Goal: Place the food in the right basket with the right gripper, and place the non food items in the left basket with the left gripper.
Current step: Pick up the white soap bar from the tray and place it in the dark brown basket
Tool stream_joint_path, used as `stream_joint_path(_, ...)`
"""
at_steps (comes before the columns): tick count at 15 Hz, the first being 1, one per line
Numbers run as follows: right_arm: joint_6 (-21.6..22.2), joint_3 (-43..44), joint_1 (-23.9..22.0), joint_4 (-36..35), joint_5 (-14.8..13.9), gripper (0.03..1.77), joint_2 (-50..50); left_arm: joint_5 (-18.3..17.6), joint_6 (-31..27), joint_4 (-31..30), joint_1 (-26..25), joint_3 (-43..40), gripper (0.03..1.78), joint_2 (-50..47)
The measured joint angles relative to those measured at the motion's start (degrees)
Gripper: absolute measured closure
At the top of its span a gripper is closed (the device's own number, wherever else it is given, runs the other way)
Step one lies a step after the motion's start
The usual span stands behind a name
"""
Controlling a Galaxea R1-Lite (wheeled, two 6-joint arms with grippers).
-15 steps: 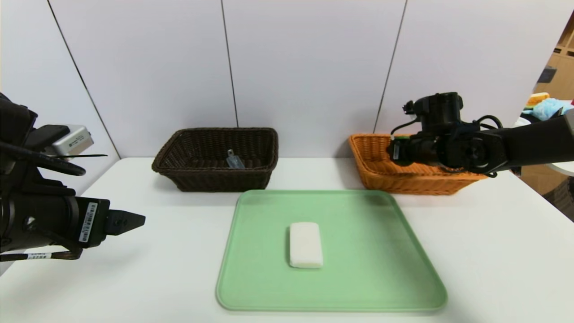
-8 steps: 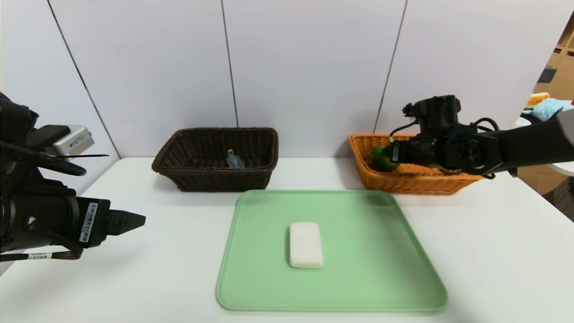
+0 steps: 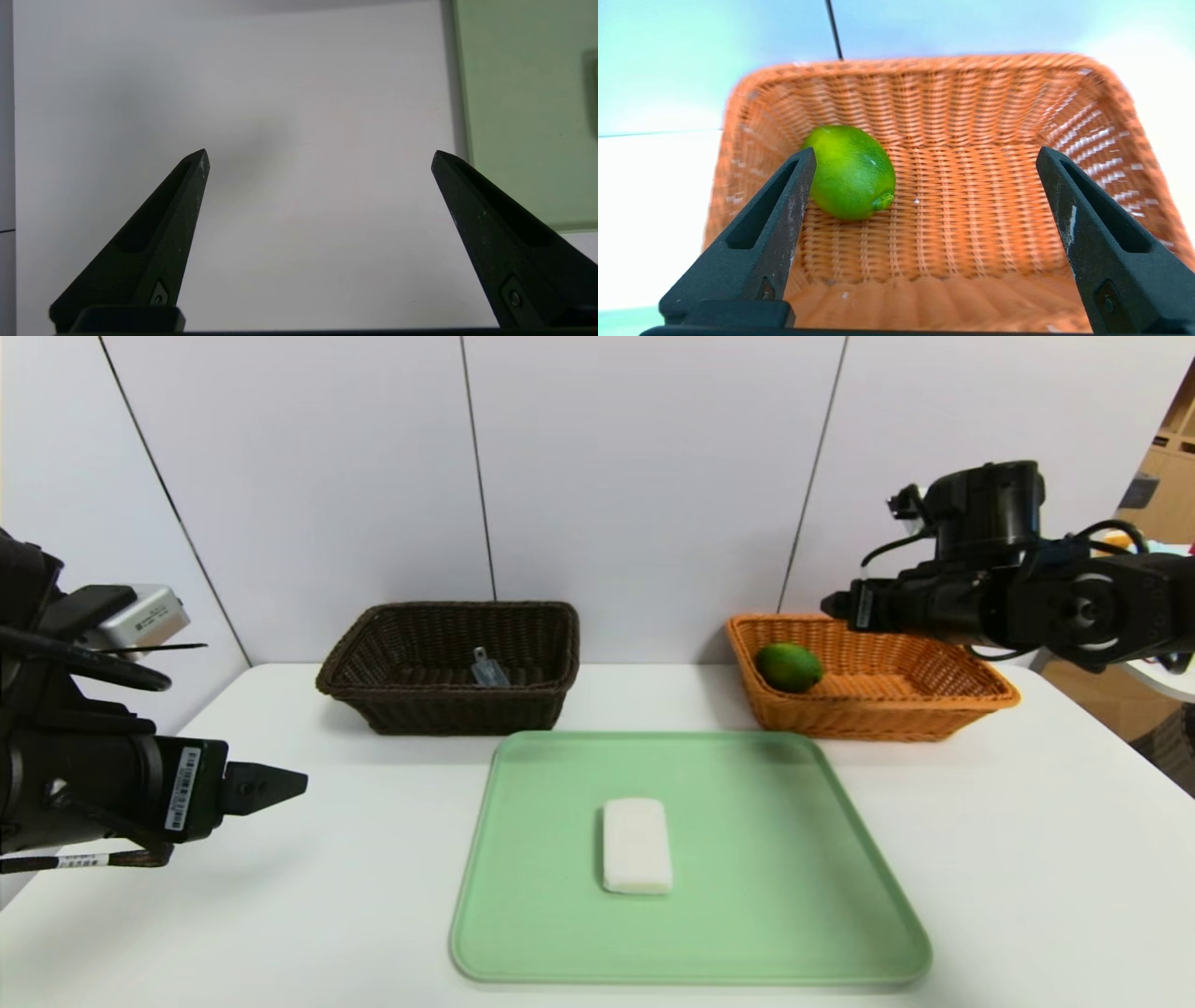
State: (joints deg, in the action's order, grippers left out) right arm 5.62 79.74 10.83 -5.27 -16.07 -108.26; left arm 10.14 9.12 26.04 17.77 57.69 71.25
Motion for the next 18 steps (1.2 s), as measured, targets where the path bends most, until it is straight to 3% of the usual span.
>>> stream_joint_path(4,0.3,-1.1,1.4,10.4,4.4,0.14,9.4,-7.9,0.9,-4.5,0.9,-0.2,0.12,-0.5)
stream_joint_path(6,0.9,-3.2,2.5,15.5,7.1,0.13,14.6,-8.1,2.5,-5.0,3.7,0.2,0.12,0.2)
stream_joint_path(9,1.3,-8.8,4.3,17.0,8.0,0.12,21.0,-7.9,6.1,-5.1,9.0,2.5,0.12,3.8)
stream_joint_path(11,1.3,-12.5,5.1,17.1,8.1,0.11,24.0,-6.4,9.3,-5.1,13.0,5.0,0.12,7.4)
stream_joint_path(15,1.7,-17.9,5.9,16.6,8.6,0.11,26.6,1.4,14.2,-4.9,21.5,10.3,0.12,16.6)
stream_joint_path(18,3.3,-19.4,7.0,16.4,10.1,0.11,26.9,3.1,18.7,-4.2,25.5,15.2,0.12,24.0)
